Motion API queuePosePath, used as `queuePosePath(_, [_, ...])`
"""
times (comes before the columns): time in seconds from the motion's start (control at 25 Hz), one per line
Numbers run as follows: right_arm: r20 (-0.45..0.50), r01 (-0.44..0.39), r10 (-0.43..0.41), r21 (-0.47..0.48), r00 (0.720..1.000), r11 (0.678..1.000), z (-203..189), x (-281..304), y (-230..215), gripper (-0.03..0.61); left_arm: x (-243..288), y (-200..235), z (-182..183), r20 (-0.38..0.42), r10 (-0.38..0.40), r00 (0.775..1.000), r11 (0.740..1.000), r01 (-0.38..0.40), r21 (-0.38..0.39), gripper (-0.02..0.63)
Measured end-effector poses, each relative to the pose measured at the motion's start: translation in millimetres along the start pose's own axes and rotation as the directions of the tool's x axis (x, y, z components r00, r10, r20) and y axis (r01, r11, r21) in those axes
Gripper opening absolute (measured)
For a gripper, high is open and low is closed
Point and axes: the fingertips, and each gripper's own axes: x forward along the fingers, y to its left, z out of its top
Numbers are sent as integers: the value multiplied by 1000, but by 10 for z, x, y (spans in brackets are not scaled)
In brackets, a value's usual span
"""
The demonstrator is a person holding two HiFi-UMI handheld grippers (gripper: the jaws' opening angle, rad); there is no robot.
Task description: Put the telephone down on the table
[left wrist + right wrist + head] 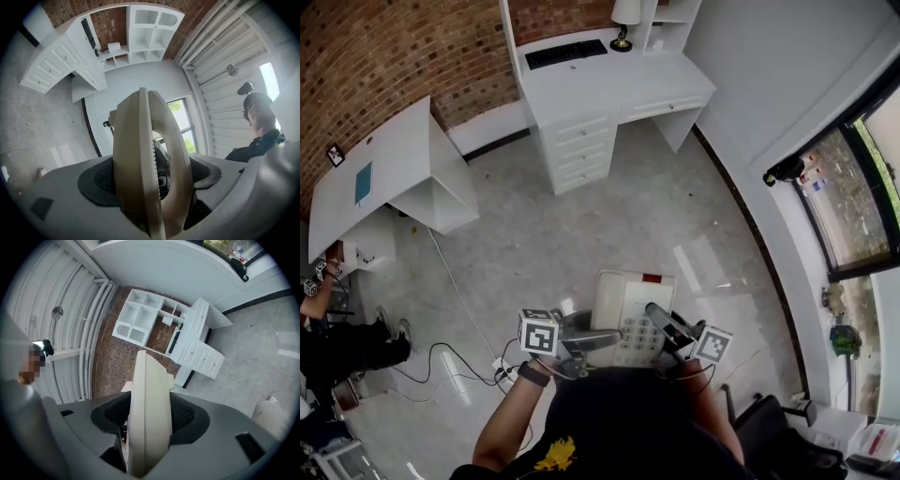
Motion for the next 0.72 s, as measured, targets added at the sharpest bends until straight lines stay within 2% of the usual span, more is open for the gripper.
queuePosePath(0.12, [2,-13,13,-16,1000,1000,134,137,-30,233,20,69,171,-6,7,1000,1000,-7,8,430])
queuePosePath(0.32, [-12,-60,59,-46,998,997,699,594,-70,233,164,250,816,-2,28,1000,998,-28,48,430])
queuePosePath(0.48, [-11,-98,98,-55,995,994,1037,836,-251,233,306,488,1161,7,48,999,995,-48,90,430])
queuePosePath(0.56, [-8,-103,103,-48,995,993,1362,1023,-362,232,450,650,1484,0,51,999,995,-51,86,430])
queuePosePath(0.72, [-14,-119,118,-40,993,992,2220,1490,-476,230,816,892,2352,0,57,998,995,-57,83,430])
